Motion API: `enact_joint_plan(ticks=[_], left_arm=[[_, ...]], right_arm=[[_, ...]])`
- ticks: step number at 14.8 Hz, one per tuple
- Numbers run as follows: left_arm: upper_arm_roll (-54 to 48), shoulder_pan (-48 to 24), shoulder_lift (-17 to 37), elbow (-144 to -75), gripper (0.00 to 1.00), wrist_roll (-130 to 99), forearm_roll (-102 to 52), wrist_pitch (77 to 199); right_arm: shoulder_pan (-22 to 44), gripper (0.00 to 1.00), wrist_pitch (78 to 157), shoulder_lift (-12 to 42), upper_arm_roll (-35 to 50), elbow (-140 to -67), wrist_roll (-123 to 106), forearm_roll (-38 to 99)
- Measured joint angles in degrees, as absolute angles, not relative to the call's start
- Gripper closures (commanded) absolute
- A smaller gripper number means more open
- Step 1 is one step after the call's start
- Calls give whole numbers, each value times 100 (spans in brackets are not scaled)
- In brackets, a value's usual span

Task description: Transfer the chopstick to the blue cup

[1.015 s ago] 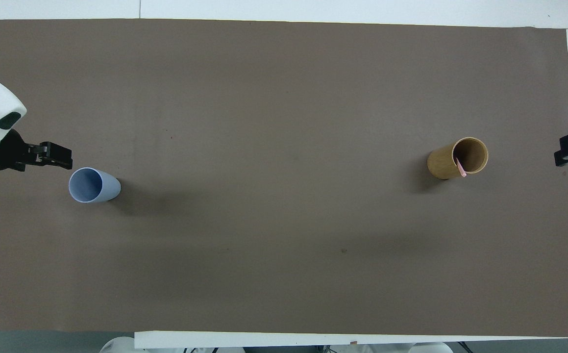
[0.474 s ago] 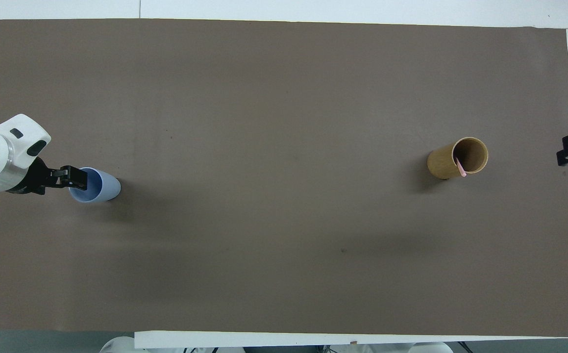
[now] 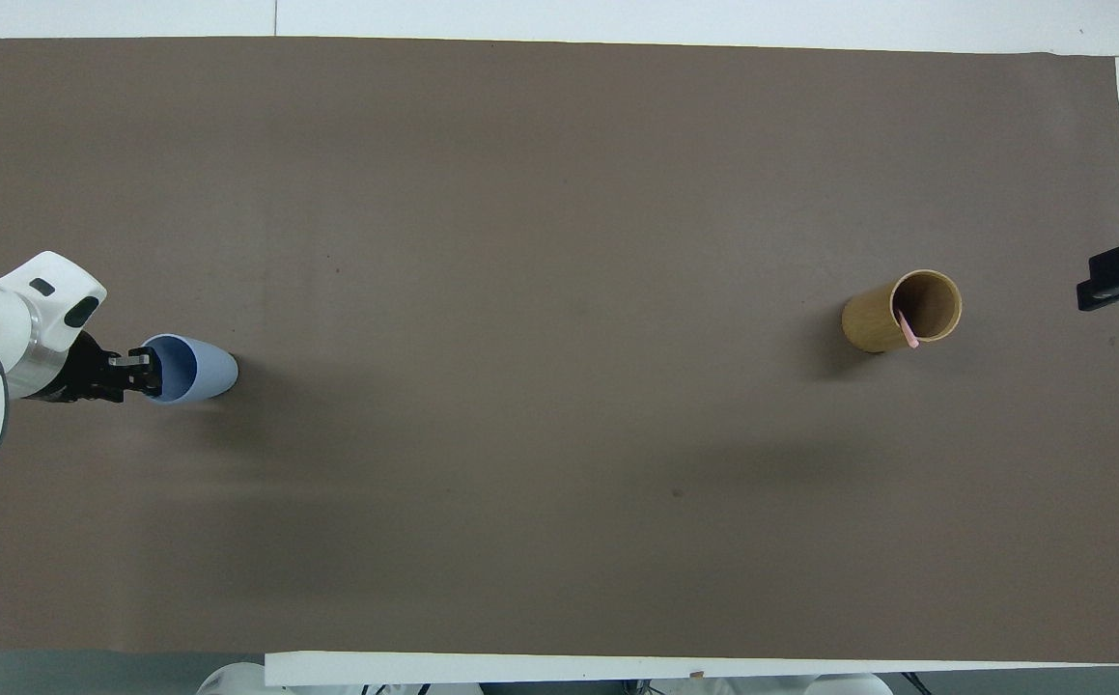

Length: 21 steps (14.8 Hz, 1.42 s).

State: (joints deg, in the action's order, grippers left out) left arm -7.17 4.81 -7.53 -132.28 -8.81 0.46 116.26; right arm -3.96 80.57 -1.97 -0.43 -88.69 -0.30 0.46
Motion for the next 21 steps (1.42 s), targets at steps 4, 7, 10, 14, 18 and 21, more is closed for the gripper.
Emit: enact_joint_plan(ticks=[4, 7, 10, 14, 18, 21], left_arm=[[-761, 468, -821, -13210, 100, -1184, -121, 11626], [-761, 341, -835, -13165, 100, -1239, -423, 11533], [-794, -618, -835, -12738, 100, -2436, -855, 11215], [-856, -2213, -693, -12272, 100, -4432, -1072, 11416], [-849, -3261, 106, -11428, 100, -5640, -1104, 11612], [-842, -3470, 618, -11110, 100, -5735, -1103, 11676]], right_arm=[[-287, 0, 8476, -96, -16, -8992, 21, 204], [-238, 0, 8700, 231, -1, -9028, 182, 227], [-239, 0, 8886, 576, -2, -9040, 489, 471], [-252, 0, 9103, 946, -5, -9064, 881, 828], [-263, 0, 9358, 1165, -17, -9509, 1018, 1135], [-271, 1, 9383, 1151, -27, -9874, 1105, 1281]])
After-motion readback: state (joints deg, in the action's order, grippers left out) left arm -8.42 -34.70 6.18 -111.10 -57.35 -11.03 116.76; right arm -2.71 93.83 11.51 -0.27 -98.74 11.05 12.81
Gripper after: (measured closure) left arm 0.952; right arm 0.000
